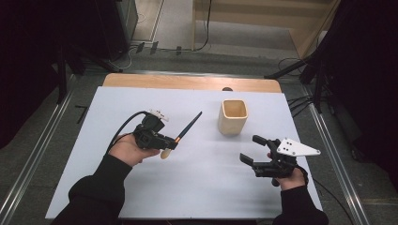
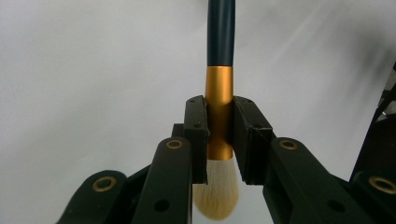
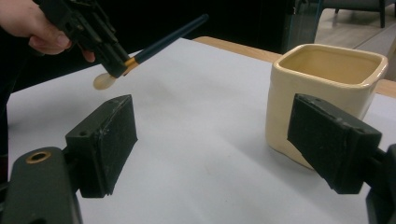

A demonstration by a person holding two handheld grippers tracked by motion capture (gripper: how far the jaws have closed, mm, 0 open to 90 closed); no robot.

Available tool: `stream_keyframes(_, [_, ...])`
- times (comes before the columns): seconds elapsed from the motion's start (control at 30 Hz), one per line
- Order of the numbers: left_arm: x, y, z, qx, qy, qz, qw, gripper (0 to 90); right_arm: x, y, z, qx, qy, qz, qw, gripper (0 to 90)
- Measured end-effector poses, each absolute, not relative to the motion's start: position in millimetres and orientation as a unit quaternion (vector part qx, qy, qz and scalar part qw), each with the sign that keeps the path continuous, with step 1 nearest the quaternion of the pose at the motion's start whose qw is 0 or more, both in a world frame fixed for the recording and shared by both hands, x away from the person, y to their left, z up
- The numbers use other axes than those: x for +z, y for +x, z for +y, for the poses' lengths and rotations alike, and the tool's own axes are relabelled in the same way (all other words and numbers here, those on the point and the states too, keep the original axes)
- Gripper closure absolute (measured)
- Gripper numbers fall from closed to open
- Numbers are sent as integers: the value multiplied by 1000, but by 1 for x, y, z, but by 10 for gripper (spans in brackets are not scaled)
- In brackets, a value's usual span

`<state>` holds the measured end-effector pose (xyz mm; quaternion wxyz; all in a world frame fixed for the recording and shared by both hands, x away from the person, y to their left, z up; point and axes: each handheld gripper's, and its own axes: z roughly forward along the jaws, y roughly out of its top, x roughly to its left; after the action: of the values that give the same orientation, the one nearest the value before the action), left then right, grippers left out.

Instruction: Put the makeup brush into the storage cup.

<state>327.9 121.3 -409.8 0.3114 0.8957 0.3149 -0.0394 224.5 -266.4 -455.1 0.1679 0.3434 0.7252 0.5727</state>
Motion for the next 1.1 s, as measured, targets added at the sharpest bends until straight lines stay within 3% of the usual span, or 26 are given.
stream_keyframes(0.4, [-414,306,156,-16,884,286,370,777,-456,225,-261,576,330,731,157,161])
stream_keyframes(0.7, [-408,287,178,-38,885,254,387,777,-457,227,-255,569,316,745,148,151])
stream_keyframes(1.1, [-417,273,178,-36,902,228,364,777,-457,228,-247,575,291,755,121,143])
